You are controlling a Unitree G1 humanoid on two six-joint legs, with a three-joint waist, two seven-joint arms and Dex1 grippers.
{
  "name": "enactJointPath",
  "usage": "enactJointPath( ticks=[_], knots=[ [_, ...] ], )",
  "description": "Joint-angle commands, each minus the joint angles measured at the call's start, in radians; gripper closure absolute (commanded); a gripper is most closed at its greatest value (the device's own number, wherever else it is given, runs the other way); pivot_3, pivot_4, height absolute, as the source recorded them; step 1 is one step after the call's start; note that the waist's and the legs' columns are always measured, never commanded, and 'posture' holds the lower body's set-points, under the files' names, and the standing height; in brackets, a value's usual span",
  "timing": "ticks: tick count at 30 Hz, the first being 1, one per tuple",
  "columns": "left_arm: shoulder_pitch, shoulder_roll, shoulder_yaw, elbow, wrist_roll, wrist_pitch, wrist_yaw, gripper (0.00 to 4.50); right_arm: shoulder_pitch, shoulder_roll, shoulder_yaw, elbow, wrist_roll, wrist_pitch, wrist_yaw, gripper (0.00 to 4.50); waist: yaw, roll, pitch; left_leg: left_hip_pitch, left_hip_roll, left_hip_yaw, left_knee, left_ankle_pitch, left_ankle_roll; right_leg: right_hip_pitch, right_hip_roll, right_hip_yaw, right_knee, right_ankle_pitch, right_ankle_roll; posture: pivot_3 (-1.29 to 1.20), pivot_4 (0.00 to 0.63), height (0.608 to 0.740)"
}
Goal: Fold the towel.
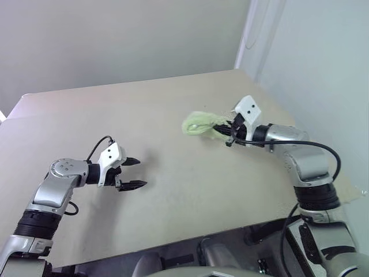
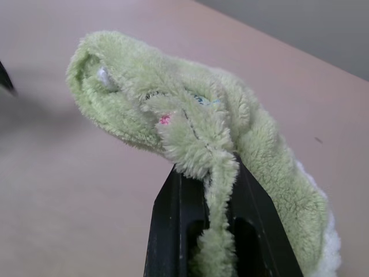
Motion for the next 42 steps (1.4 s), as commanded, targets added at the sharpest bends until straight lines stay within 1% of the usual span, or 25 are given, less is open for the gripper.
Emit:
enactJointPath(
  ticks=[1, 4, 8, 11, 14, 16, 17, 21, 23, 25, 28, 32, 34, 36, 40, 42],
  knots=[
    [-0.030, -0.009, -0.004, 0.027, 0.013, -0.039, -0.007, 0.00, 0.081, -0.017, 0.027, -0.042, -0.041, -0.073, -0.024, 4.47, 0.000, 0.000, 0.000, 0.000, 0.000, 0.000, 0.000, 0.000, 0.000, 0.000, 0.000, 0.000, 0.000, 0.000, 0.000, 0.00, 0.000, 0.740],
    [-0.033, -0.017, -0.004, 0.043, 0.024, -0.060, -0.011, 0.00, 0.183, -0.021, 0.098, -0.048, -0.115, -0.141, -0.054, 4.47, 0.000, -0.001, 0.000, 0.000, 0.000, 0.001, -0.001, 0.000, 0.000, 0.000, 0.000, 0.001, 0.000, 0.000, 0.000, 0.00, 0.000, 0.740],
    [-0.030, -0.020, -0.005, 0.048, 0.029, -0.074, -0.012, 0.00, 0.250, -0.023, 0.154, -0.058, -0.161, -0.185, -0.061, 4.47, -0.001, 0.000, 0.000, 0.000, 0.000, 0.001, 0.001, 0.000, 0.000, 0.000, 0.000, 0.001, 0.000, 0.000, 0.000, 0.00, 0.000, 0.740],
    [-0.027, -0.020, -0.006, 0.048, 0.030, -0.079, -0.012, 0.00, 0.283, -0.041, 0.173, -0.079, -0.163, -0.186, -0.030, 4.47, 0.001, -0.001, 0.000, 0.001, 0.000, 0.002, 0.002, 0.000, 0.000, 0.001, 0.000, 0.002, 0.001, 0.000, 0.000, 0.00, 0.000, 0.740],
    [-0.028, -0.023, -0.006, 0.055, 0.032, -0.085, -0.010, 0.00, 0.276, -0.035, 0.143, -0.078, -0.148, -0.182, -0.031, 4.47, 0.001, -0.001, 0.000, 0.001, 0.000, 0.002, 0.002, 0.000, 0.000, 0.001, 0.000, 0.001, 0.001, 0.000, 0.000, 0.00, 0.000, 0.740],
    [-0.030, -0.027, -0.007, 0.058, 0.034, -0.087, -0.007, 0.00, 0.267, -0.034, 0.119, -0.076, -0.125, -0.178, -0.023, 3.92, 0.001, -0.001, 0.000, 0.001, 0.000, 0.002, 0.002, 0.000, 0.000, 0.001, 0.000, 0.001, 0.001, 0.000, 0.000, 0.00, 0.000, 0.740],
    [-0.031, -0.028, -0.007, 0.059, 0.034, -0.088, -0.006, 0.00, 0.265, -0.034, 0.110, -0.076, -0.116, -0.176, -0.018, 3.72, 0.001, -0.001, 0.000, 0.001, 0.000, 0.002, 0.002, 0.000, 0.000, 0.001, 0.000, 0.001, 0.001, 0.000, 0.000, 0.00, 0.000, 0.740],
    [-0.029, -0.033, -0.008, 0.057, 0.041, -0.090, -0.003, 0.00, 0.261, -0.047, 0.070, -0.112, -0.039, -0.154, 0.039, 2.26, 0.002, -0.001, 0.000, 0.000, 0.000, 0.002, 0.002, 0.000, 0.000, 0.001, 0.000, 0.001, 0.000, 0.000, 0.000, 0.00, 0.000, 0.740],
    [-0.027, -0.032, -0.006, 0.048, 0.041, -0.085, 0.000, 0.00, 0.240, -0.027, 0.017, -0.130, 0.024, -0.114, 0.034, 1.55, 0.001, -0.001, 0.000, 0.001, 0.000, 0.002, 0.002, 0.000, 0.000, 0.001, 0.000, 0.001, 0.001, 0.000, 0.000, 0.00, 0.000, 0.740],
    [-0.026, -0.031, -0.005, 0.038, 0.038, -0.078, 0.003, 0.00, 0.214, -0.006, -0.056, -0.163, 0.137, -0.043, 0.045, 0.86, 0.000, -0.001, 0.000, 0.001, 0.000, 0.002, 0.002, 0.000, 0.000, 0.001, 0.000, 0.002, 0.001, 0.000, 0.000, 0.00, 0.000, 0.740],
    [-0.025, -0.031, -0.004, 0.047, 0.039, -0.085, 0.006, 0.00, 0.172, 0.042, -0.164, -0.204, 0.303, 0.045, 0.031, 0.86, 0.000, -0.001, 0.000, 0.001, 0.000, 0.001, 0.002, 0.000, 0.000, 0.001, 0.000, 0.001, 0.001, 0.000, 0.000, 0.00, 0.000, 0.740],
    [-0.033, -0.032, -0.004, 0.056, 0.038, -0.084, 0.008, 0.00, 0.096, 0.118, -0.228, -0.149, 0.370, 0.084, -0.068, 0.86, 0.001, -0.001, 0.000, 0.001, 0.000, 0.001, 0.002, 0.000, 0.000, 0.001, 0.001, 0.001, 0.001, 0.000, 0.000, 0.00, 0.000, 0.740],
    [-0.041, -0.034, -0.005, 0.054, 0.034, -0.076, 0.007, 0.00, 0.059, 0.161, -0.211, -0.078, 0.344, 0.060, -0.116, 0.86, -0.001, -0.001, 0.000, 0.001, 0.000, 0.001, 0.002, 0.000, 0.000, 0.001, 0.000, 0.001, 0.001, 0.000, 0.000, 0.00, 0.000, 0.740],
    [-0.034, -0.023, -0.004, 0.030, 0.022, -0.059, -0.011, 0.00, 0.059, 0.192, -0.153, -0.012, 0.286, 0.009, -0.136, 0.86, 0.000, -0.001, 0.000, 0.001, 0.000, 0.001, 0.002, 0.000, 0.000, 0.001, 0.000, 0.001, 0.001, 0.000, 0.000, 0.00, 0.000, 0.740],
    [-0.033, 0.000, 0.020, 0.000, -0.009, -0.015, -0.033, 0.00, 0.089, 0.209, -0.081, 0.080, 0.220, -0.076, -0.120, 0.86, 0.000, 0.000, 0.000, 0.000, 0.000, 0.001, 0.001, 0.000, 0.000, 0.001, 0.000, 0.001, 0.001, 0.002, 0.002, 0.00, 0.000, 0.740],
    [-0.038, 0.010, 0.033, -0.022, -0.027, 0.016, -0.033, 0.00, 0.094, 0.209, -0.046, 0.175, 0.164, -0.138, -0.125, 0.86, 0.000, 0.000, 0.000, 0.000, 0.000, 0.001, 0.001, 0.000, 0.000, 0.001, 0.000, 0.001, 0.000, 0.002, 0.003, 0.00, 0.000, 0.740]
  ],
)
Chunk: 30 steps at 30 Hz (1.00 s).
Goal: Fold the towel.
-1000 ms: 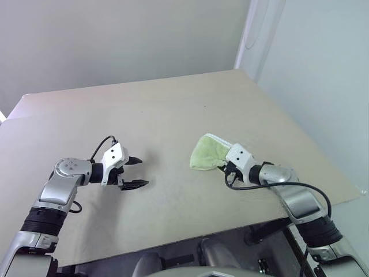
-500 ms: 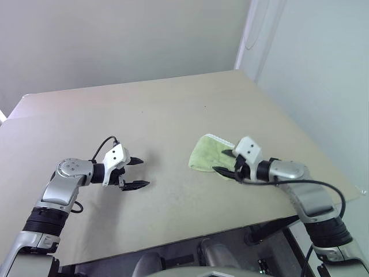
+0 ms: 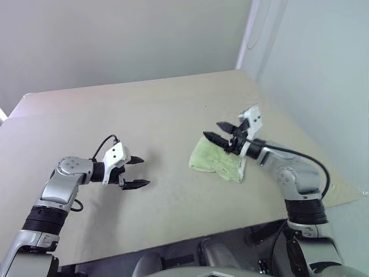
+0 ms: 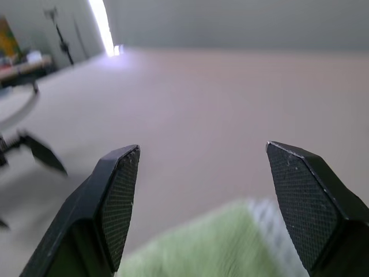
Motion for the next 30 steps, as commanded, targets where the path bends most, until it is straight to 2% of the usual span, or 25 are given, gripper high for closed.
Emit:
enactJointPath(
  ticks=[1, 8, 11, 14, 17, 22, 26, 28, 30],
  knots=[
    [-0.022, 0.026, 0.054, -0.066, -0.050, 0.051, -0.002, 0.00, -0.005, 0.001, 0.051, 0.130, -0.097, -0.130, -0.002, 0.86, 0.000, 0.000, 0.000, 0.000, 0.000, 0.000, 0.000, 0.000, 0.000, 0.000, 0.000, 0.000, 0.000, 0.000, 0.000, 0.00, 0.000, 0.740],
    [-0.028, 0.011, 0.068, -0.134, -0.103, 0.140, 0.017, 0.00, -0.047, 0.066, 0.141, 0.444, -0.248, -0.309, -0.033, 0.86, -0.011, -0.001, 0.000, 0.001, 0.000, 0.000, 0.000, 0.000, 0.000, 0.001, 0.000, 0.000, 0.001, 0.000, 0.000, 0.00, 0.000, 0.740],
    [-0.041, 0.002, 0.078, -0.160, -0.133, 0.180, 0.032, 0.00, -0.065, 0.081, 0.166, 0.551, -0.308, -0.363, -0.053, 0.86, -0.018, -0.002, -0.001, 0.003, 0.000, 0.000, 0.000, 0.000, 0.000, 0.007, 0.000, 0.000, 0.001, -0.001, -0.003, 0.00, 0.000, 0.740],
    [-0.052, 0.000, 0.078, -0.174, -0.147, 0.200, 0.040, 0.00, -0.080, 0.085, 0.174, 0.616, -0.344, -0.401, -0.070, 0.86, -0.029, -0.003, -0.002, 0.017, 0.000, 0.000, 0.000, 0.000, 0.000, 0.020, 0.000, 0.000, 0.000, -0.002, -0.003, 0.00, 0.000, 0.740],
    [-0.056, -0.001, 0.075, -0.183, -0.156, 0.211, 0.048, 0.00, -0.083, 0.075, 0.159, 0.621, -0.344, -0.417, -0.063, 0.86, -0.032, -0.003, -0.002, 0.022, 0.000, 0.000, 0.000, 0.000, 0.000, 0.026, 0.000, 0.001, -0.001, -0.002, -0.003, 0.00, 0.000, 0.740],
    [-0.053, 0.001, 0.076, -0.187, -0.164, 0.219, 0.052, 0.00, -0.077, 0.058, 0.100, 0.529, -0.275, -0.375, -0.026, 0.86, -0.029, -0.003, -0.002, 0.030, 0.000, -0.001, 0.000, 0.000, 0.000, 0.029, 0.000, 0.001, -0.001, -0.002, -0.003, 0.00, 0.000, 0.740],
    [-0.052, 0.000, 0.084, -0.182, -0.173, 0.225, 0.056, 0.00, -0.066, 0.031, -0.030, 0.220, -0.033, -0.176, 0.064, 0.86, -0.024, 0.000, 0.000, 0.024, 0.000, -0.001, 0.000, 0.000, 0.000, 0.025, 0.000, 0.001, -0.001, -0.002, -0.003, 0.00, 0.000, 0.740],
    [-0.047, -0.001, 0.086, -0.180, -0.173, 0.221, 0.054, 0.00, -0.047, 0.009, -0.059, 0.073, 0.059, -0.076, 0.090, 0.86, -0.024, 0.001, 0.001, 0.014, -0.001, -0.002, 0.000, 0.000, 0.000, 0.014, 0.000, 0.001, 0.000, -0.002, -0.002, 0.00, 0.000, 0.740],
    [-0.040, -0.002, 0.088, -0.178, -0.174, 0.218, 0.055, 0.00, -0.019, -0.020, -0.078, -0.052, 0.135, 0.006, 0.107, 0.86, -0.025, 0.001, 0.001, 0.014, 0.000, -0.002, -0.003, 0.000, 0.000, 0.013, 0.000, 0.001, 0.000, -0.001, 0.001, 0.00, 0.000, 0.740]
  ],
)
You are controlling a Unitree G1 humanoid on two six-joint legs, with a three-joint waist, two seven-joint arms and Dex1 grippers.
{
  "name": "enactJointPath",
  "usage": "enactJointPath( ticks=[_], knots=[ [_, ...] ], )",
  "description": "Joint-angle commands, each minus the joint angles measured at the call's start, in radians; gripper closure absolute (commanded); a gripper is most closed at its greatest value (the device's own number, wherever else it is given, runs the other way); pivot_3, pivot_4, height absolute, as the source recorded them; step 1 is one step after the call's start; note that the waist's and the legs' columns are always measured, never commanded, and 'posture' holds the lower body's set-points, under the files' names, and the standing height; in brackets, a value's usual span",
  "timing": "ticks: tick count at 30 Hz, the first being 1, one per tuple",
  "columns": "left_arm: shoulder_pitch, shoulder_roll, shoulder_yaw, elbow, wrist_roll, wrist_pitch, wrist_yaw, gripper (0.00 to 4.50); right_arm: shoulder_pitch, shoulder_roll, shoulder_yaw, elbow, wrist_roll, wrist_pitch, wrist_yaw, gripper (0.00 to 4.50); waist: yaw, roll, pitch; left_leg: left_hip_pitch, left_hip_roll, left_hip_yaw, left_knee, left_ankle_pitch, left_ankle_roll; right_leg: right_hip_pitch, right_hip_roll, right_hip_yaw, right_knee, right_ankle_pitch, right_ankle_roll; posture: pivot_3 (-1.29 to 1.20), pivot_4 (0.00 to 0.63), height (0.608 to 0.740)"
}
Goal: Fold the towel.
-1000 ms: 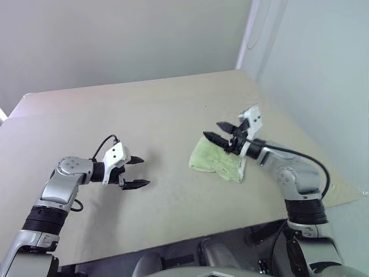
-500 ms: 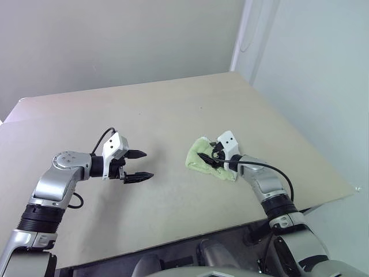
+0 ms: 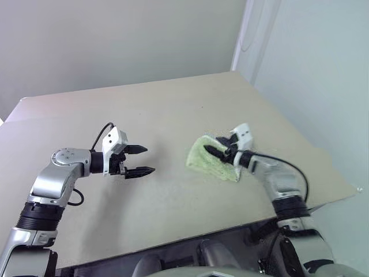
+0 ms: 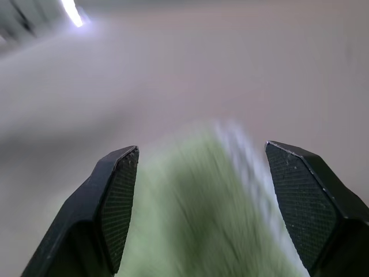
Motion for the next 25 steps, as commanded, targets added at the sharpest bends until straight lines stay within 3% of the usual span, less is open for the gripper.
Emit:
enactJointPath(
  ticks=[1, 11, 19, 25],
  knots=[
    [-0.004, 0.002, 0.026, -0.023, -0.016, -0.009, 0.000, 0.00, 0.031, -0.045, -0.042, -0.252, 0.158, 0.140, 0.042, 0.86, 0.002, 0.000, 0.000, 0.000, 0.000, 0.000, -0.002, 0.000, 0.000, -0.001, 0.000, 0.000, 0.000, -0.001, 0.000, 0.00, 0.000, 0.740],
    [0.015, -0.003, 0.045, -0.064, -0.030, -0.002, 0.028, 0.00, 0.285, -0.241, 0.009, -0.580, 0.214, 0.232, 0.118, 0.86, 0.022, -0.001, 0.001, 0.000, 0.000, 0.001, -0.001, -0.002, 0.002, 0.000, 0.000, -0.001, -0.002, -0.006, -0.005, 0.00, 0.000, 0.740],
    [0.056, -0.003, 0.072, -0.131, -0.056, 0.018, 0.060, 0.00, 0.314, -0.310, 0.073, -0.559, 0.137, 0.157, 0.162, 0.86, 0.023, -0.003, 0.002, 0.002, 0.000, 0.002, -0.001, -0.002, 0.002, 0.000, 0.000, -0.001, -0.002, -0.006, -0.005, 0.00, 0.000, 0.740],
    [0.072, -0.006, 0.064, -0.146, -0.060, 0.027, 0.068, 0.00, 0.288, -0.297, 0.069, -0.521, 0.133, 0.141, 0.156, 0.86, 0.025, -0.006, 0.004, 0.000, 0.000, 0.002, -0.002, -0.002, 0.002, -0.001, 0.000, -0.001, -0.002, -0.006, -0.005, 0.00, 0.000, 0.740]
  ],
)
